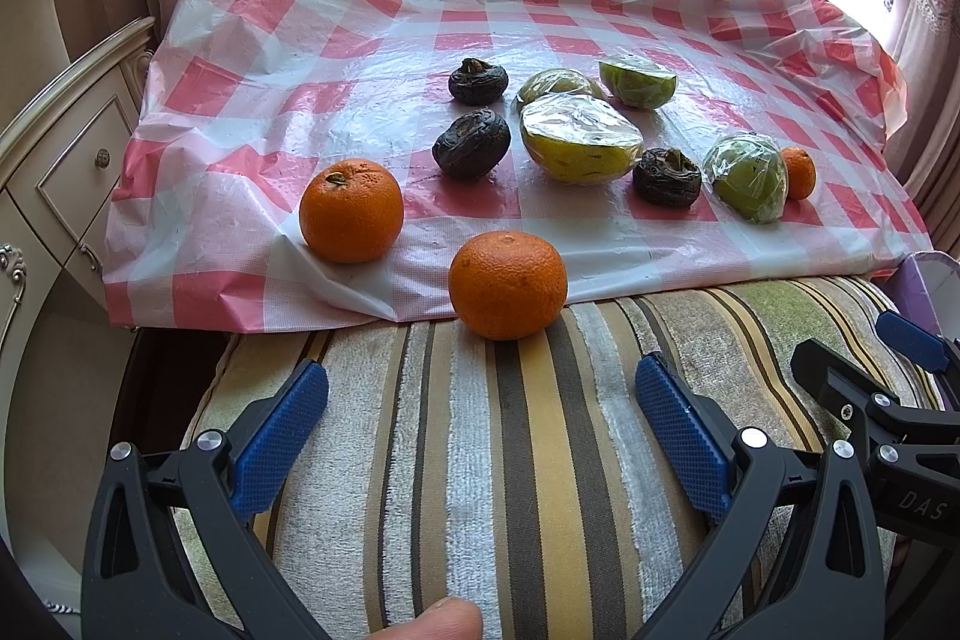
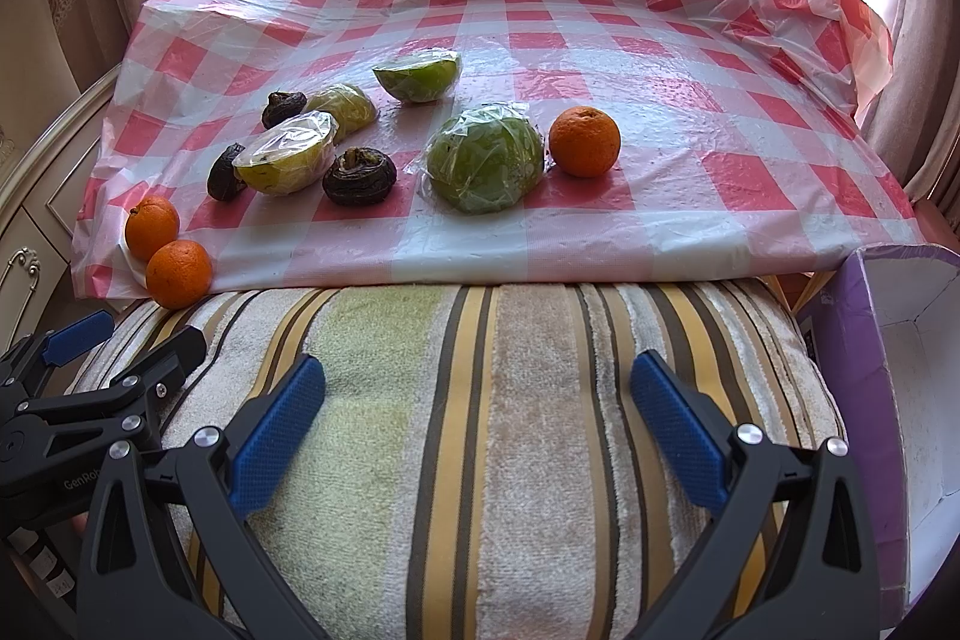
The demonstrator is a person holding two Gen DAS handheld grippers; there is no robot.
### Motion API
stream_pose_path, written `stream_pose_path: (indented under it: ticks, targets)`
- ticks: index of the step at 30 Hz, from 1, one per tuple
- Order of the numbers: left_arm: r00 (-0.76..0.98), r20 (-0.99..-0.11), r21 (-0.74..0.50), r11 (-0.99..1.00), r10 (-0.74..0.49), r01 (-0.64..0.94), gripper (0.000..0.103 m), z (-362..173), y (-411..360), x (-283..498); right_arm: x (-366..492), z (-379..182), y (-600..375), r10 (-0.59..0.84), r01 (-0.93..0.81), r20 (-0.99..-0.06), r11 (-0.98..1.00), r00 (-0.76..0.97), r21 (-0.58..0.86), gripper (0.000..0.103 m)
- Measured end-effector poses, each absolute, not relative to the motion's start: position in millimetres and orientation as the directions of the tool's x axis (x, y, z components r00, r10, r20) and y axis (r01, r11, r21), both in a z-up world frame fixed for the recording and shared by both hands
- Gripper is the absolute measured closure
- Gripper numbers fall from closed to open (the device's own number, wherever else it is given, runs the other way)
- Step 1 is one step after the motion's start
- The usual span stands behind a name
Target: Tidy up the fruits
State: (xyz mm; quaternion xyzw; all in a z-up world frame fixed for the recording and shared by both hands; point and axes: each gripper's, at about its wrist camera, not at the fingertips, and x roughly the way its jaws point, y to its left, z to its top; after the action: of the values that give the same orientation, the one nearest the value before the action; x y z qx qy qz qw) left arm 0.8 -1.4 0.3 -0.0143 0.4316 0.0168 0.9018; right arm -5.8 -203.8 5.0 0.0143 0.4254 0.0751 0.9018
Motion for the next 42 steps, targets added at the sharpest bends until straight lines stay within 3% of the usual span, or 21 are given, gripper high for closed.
stream_pose_path:
  ticks: [42]
  targets:
    - [0.624, -0.781, -0.021, 0.999, 0.011, -0.044, 0.004, 0.3, -0.2, 0.8, -7.4, 5.9, -202.5, 0.141, -0.124, -0.768, 0.989, 0.625, 0.081, 0.001]
